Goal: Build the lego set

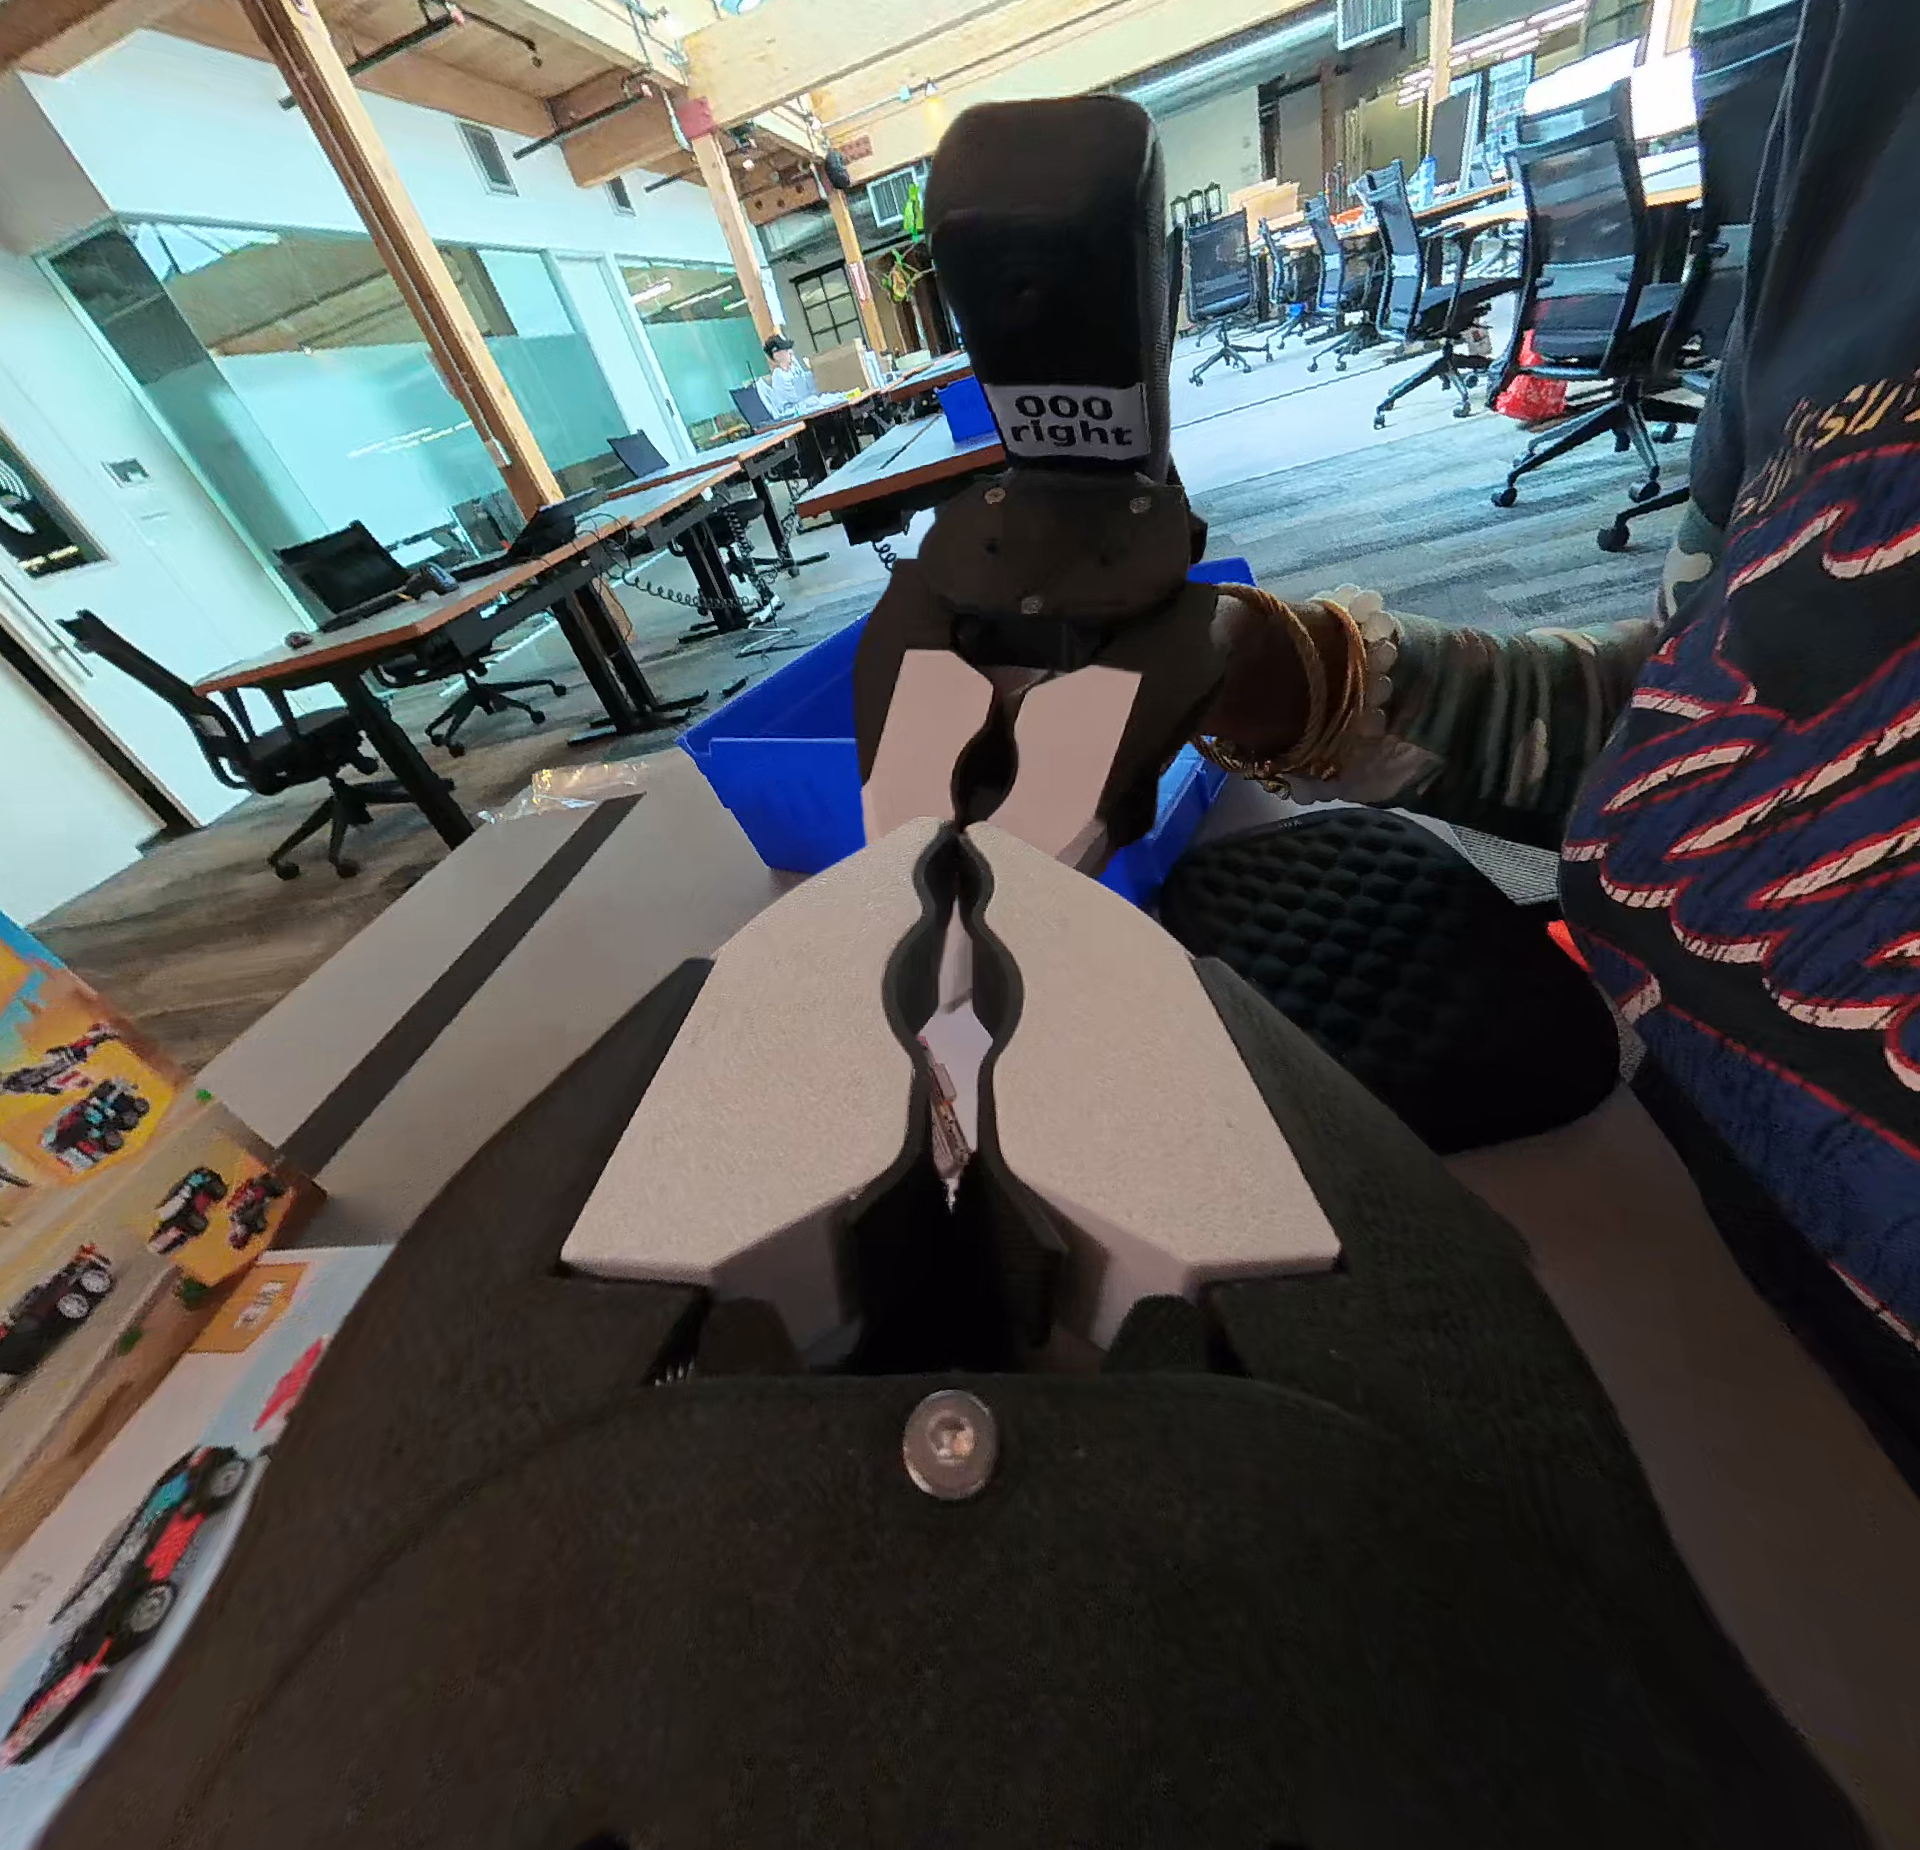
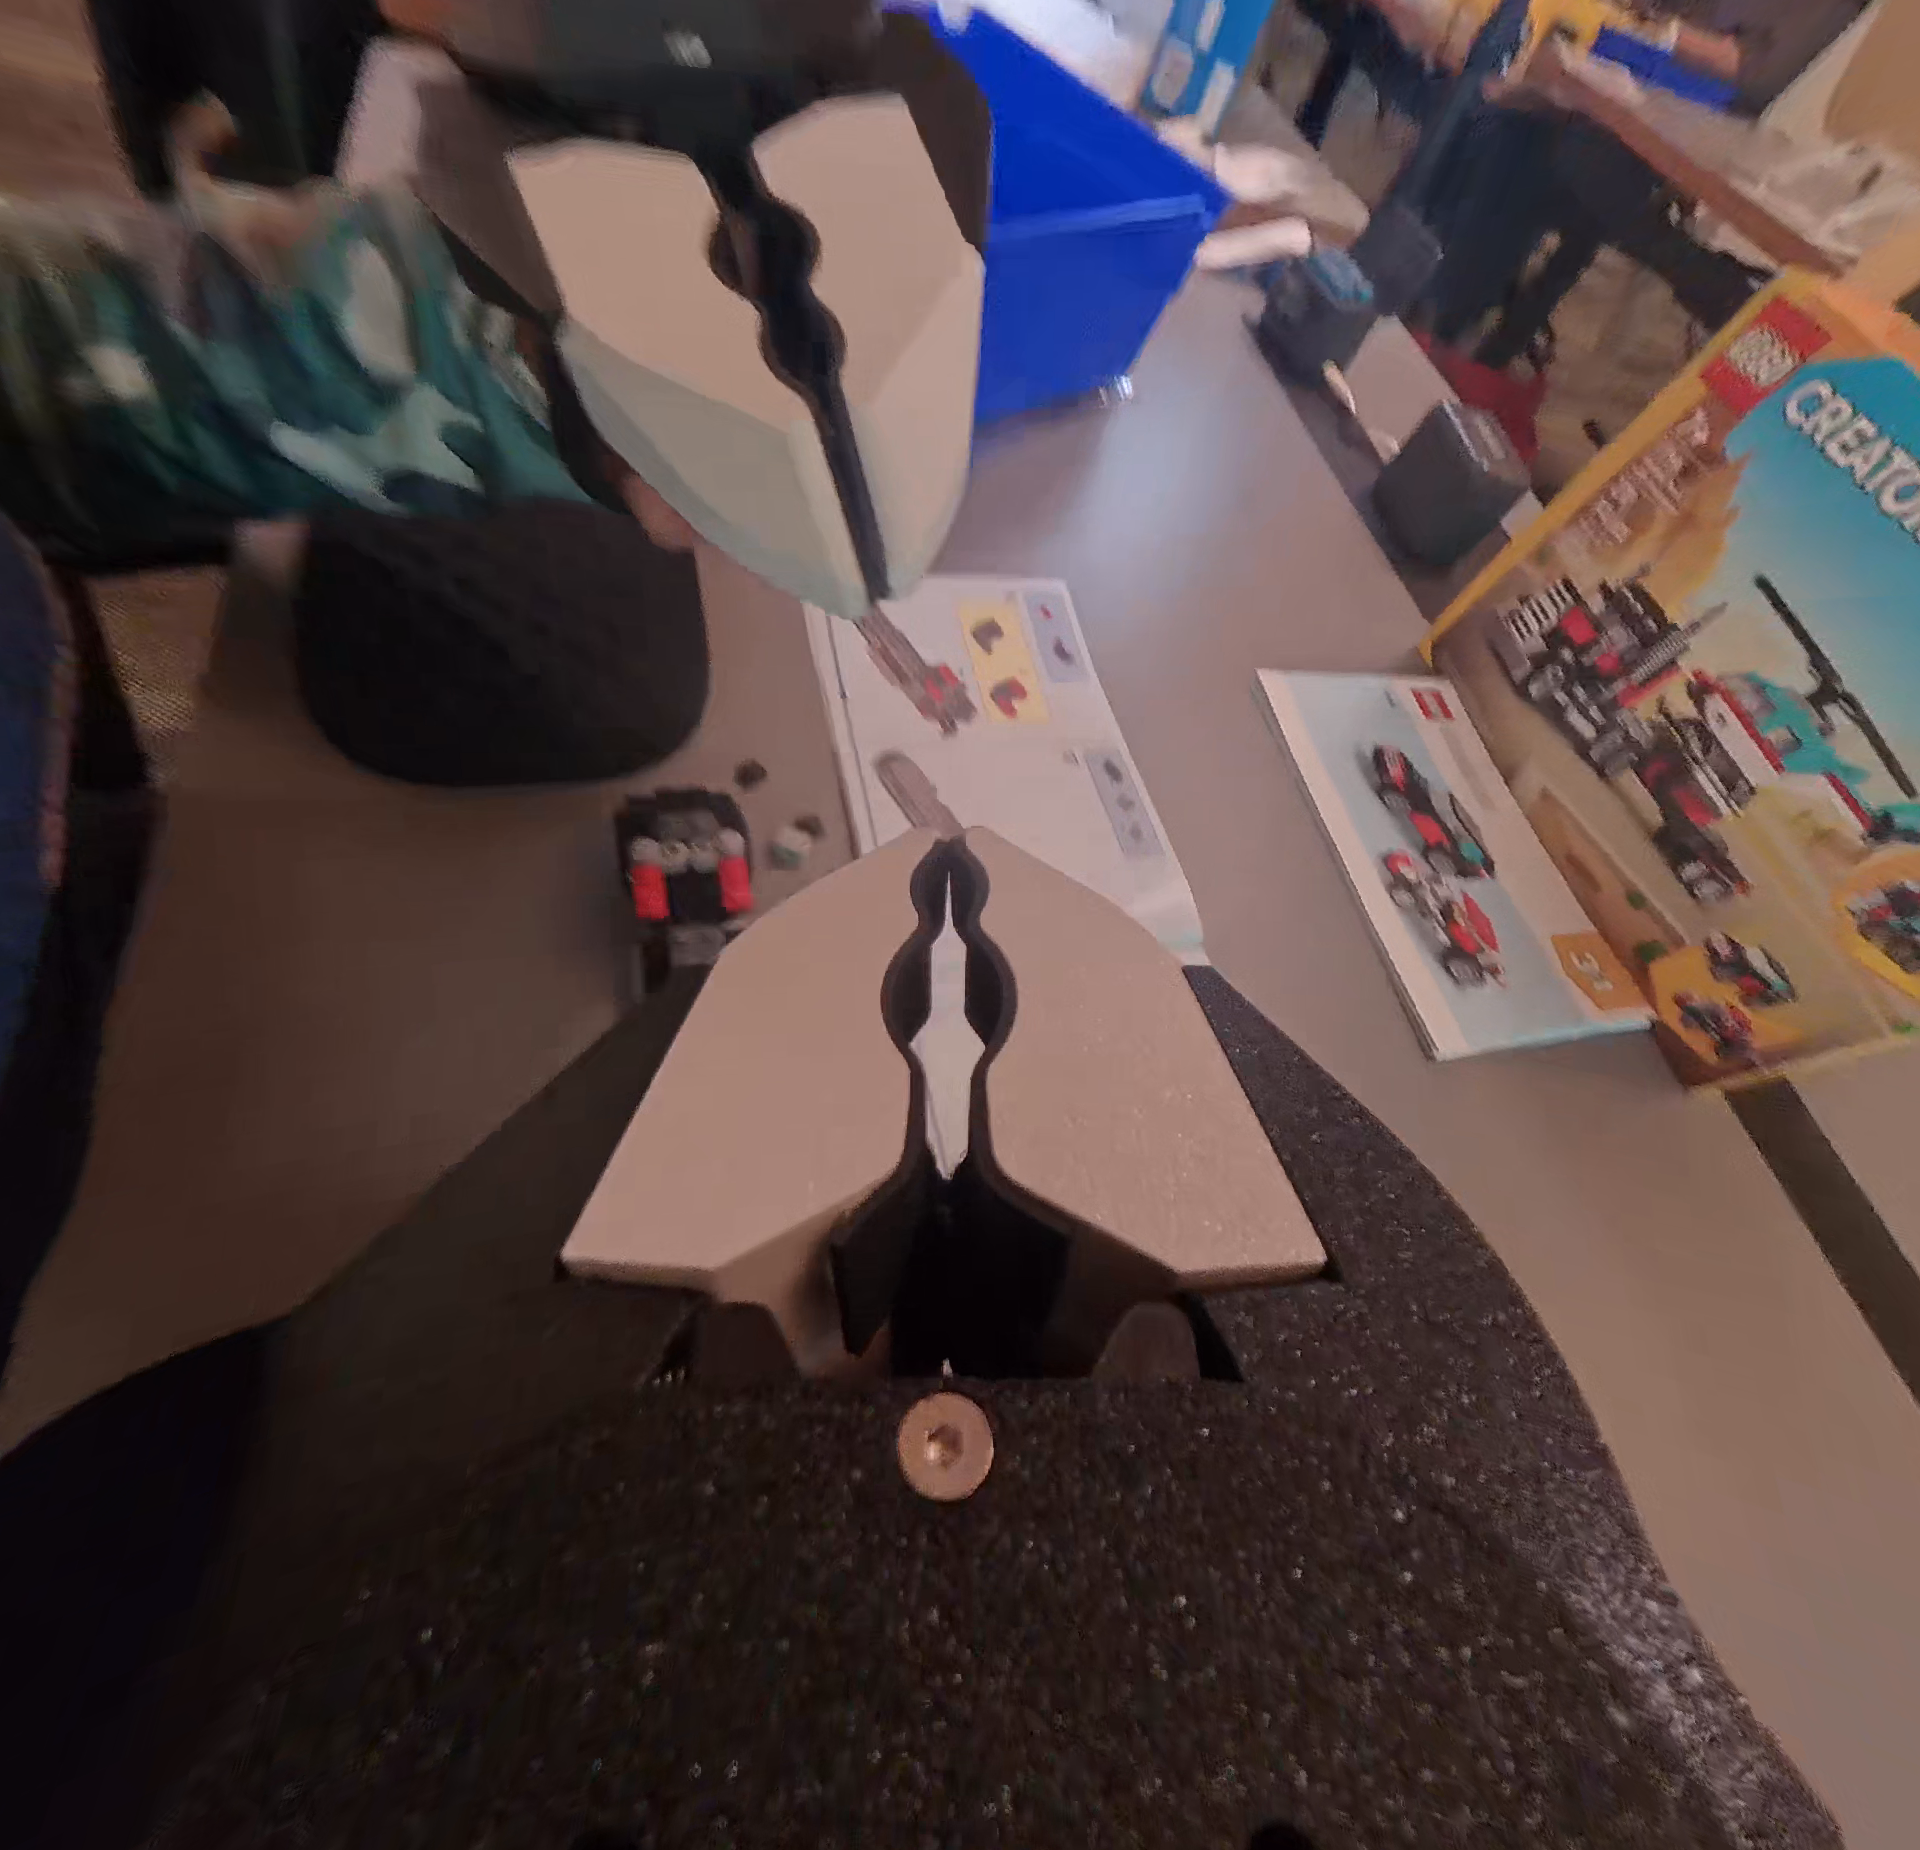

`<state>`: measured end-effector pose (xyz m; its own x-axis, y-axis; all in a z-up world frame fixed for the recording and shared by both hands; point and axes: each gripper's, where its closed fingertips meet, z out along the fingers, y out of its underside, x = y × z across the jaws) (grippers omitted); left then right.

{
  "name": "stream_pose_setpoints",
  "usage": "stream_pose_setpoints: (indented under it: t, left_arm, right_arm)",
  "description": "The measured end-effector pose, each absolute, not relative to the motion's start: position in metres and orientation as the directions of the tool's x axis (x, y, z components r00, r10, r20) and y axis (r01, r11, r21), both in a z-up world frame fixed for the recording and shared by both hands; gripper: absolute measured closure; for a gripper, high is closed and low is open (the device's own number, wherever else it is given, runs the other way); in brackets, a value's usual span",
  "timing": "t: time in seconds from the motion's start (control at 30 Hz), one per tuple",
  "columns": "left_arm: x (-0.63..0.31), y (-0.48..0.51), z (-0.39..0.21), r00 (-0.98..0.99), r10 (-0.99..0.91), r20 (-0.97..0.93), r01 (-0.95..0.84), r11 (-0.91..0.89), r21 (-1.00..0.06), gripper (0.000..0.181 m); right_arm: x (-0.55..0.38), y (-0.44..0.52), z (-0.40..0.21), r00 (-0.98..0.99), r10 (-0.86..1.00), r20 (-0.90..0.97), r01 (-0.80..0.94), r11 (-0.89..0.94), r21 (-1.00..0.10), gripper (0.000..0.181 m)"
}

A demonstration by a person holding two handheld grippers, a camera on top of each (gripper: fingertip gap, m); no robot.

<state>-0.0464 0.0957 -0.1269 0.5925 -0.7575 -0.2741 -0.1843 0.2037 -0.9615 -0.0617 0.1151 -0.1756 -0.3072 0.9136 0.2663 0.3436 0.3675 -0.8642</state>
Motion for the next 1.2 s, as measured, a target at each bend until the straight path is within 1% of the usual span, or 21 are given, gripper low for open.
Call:
stream_pose_setpoints:
  t: [0.1, 0.2, 0.27, 0.37, 0.43, 0.53, 0.57, 0.63, 0.73, 0.8, 0.87, 0.9, 0.93, 0.97, 1.03, 1.07, 1.1, 1.13, 1.17, 1.2]
  left_arm:
    - [-0.042, 0.097, -0.131, 0.603, -0.758, -0.25, -0.177, 0.178, -0.968, 0.181]
    - [-0.041, 0.099, -0.132, 0.617, -0.753, -0.228, -0.16, 0.163, -0.974, 0.181]
    - [-0.051, 0.105, -0.137, 0.658, -0.718, -0.225, -0.187, 0.134, -0.973, 0.181]
    - [-0.079, 0.114, -0.14, 0.754, -0.625, -0.202, -0.198, 0.076, -0.977, 0.18]
    - [-0.095, 0.113, -0.141, 0.792, -0.592, -0.149, -0.159, 0.036, -0.987, 0.16]
    - [-0.118, 0.112, -0.144, 0.846, -0.531, -0.052, -0.09, -0.047, -0.995, 0.099]
    - [-0.122, 0.11, -0.145, 0.853, -0.521, -0.028, -0.077, -0.073, -0.994, 0.081]
    - [-0.126, 0.102, -0.151, 0.854, -0.52, 0.0, -0.083, -0.136, -0.987, 0.056]
    - [-0.128, 0.09, -0.167, 0.848, -0.529, -0.024, -0.167, -0.224, -0.96, 0.045]
    - [-0.126, 0.082, -0.176, 0.838, -0.542, -0.052, -0.225, -0.258, -0.939, 0.043]
    - [-0.127, 0.077, -0.183, 0.836, -0.545, -0.067, -0.258, -0.281, -0.924, 0.044]
    - [-0.127, 0.076, -0.184, 0.836, -0.544, -0.075, -0.266, -0.282, -0.922, 0.051]
    - [-0.128, 0.075, -0.184, 0.833, -0.546, -0.087, -0.273, -0.269, -0.924, 0.081]
    - [-0.127, 0.073, -0.182, 0.827, -0.554, -0.096, -0.27, -0.24, -0.932, 0.112]
    - [-0.122, 0.07, -0.17, 0.816, -0.573, -0.08, -0.212, -0.167, -0.963, 0.174]
    - [-0.123, 0.07, -0.165, 0.824, -0.563, -0.057, -0.174, -0.157, -0.972, 0.181]
    - [-0.125, 0.071, -0.164, 0.835, -0.548, -0.036, -0.152, -0.168, -0.974, 0.181]
    - [-0.127, 0.072, -0.166, 0.843, -0.538, -0.032, -0.153, -0.182, -0.971, 0.181]
    - [-0.13, 0.072, -0.168, 0.849, -0.527, -0.042, -0.166, -0.189, -0.968, 0.181]
    - [-0.132, 0.074, -0.168, 0.856, -0.513, -0.057, -0.175, -0.186, -0.967, 0.181]
  right_arm:
    - [-0.068, 0.127, -0.191, -0.25, 0.909, 0.335, 0.441, 0.414, -0.796, 0.181]
    - [-0.071, 0.135, -0.199, -0.204, 0.893, 0.402, 0.479, 0.449, -0.754, 0.179]
    - [-0.067, 0.14, -0.198, -0.173, 0.897, 0.407, 0.483, 0.437, -0.758, 0.178]
    - [-0.05, 0.151, -0.188, -0.1, 0.921, 0.378, 0.466, 0.379, -0.8, 0.176]
    - [-0.038, 0.148, -0.174, -0.082, 0.943, 0.324, 0.417, 0.327, -0.848, 0.173]
    - [-0.018, 0.145, -0.157, -0.056, 0.965, 0.257, 0.42, 0.256, -0.871, 0.16]
    - [-0.012, 0.143, -0.151, -0.055, 0.968, 0.245, 0.421, 0.245, -0.873, 0.151]
    - [-0.002, 0.138, -0.141, -0.062, 0.974, 0.218, 0.416, 0.224, -0.881, 0.13]
    - [0.019, 0.133, -0.125, -0.075, 0.98, 0.186, 0.406, 0.2, -0.892, 0.098]
    - [0.039, 0.142, -0.109, -0.011, 0.985, 0.175, 0.371, 0.166, -0.914, 0.083]
    - [0.064, 0.161, -0.094, 0.096, 0.978, 0.183, 0.34, 0.141, -0.93, 0.075]
    - [0.079, 0.172, -0.09, 0.155, 0.969, 0.193, 0.338, 0.131, -0.932, 0.075]
    - [0.093, 0.183, -0.087, 0.216, 0.954, 0.207, 0.347, 0.123, -0.93, 0.078]
    - [0.108, 0.193, -0.084, 0.277, 0.935, 0.222, 0.354, 0.115, -0.928, 0.088]
    - [0.136, 0.207, -0.079, 0.357, 0.901, 0.245, 0.353, 0.113, -0.929, 0.123]
    - [0.147, 0.211, -0.077, 0.386, 0.887, 0.252, 0.348, 0.113, -0.931, 0.134]
    - [0.158, 0.216, -0.075, 0.414, 0.873, 0.257, 0.35, 0.107, -0.931, 0.146]
    - [0.169, 0.22, -0.074, 0.434, 0.862, 0.26, 0.36, 0.099, -0.928, 0.17]
    - [0.177, 0.222, -0.075, 0.444, 0.859, 0.255, 0.369, 0.084, -0.925, 0.179]
    - [0.184, 0.221, -0.079, 0.432, 0.87, 0.239, 0.389, 0.059, -0.919, 0.181]
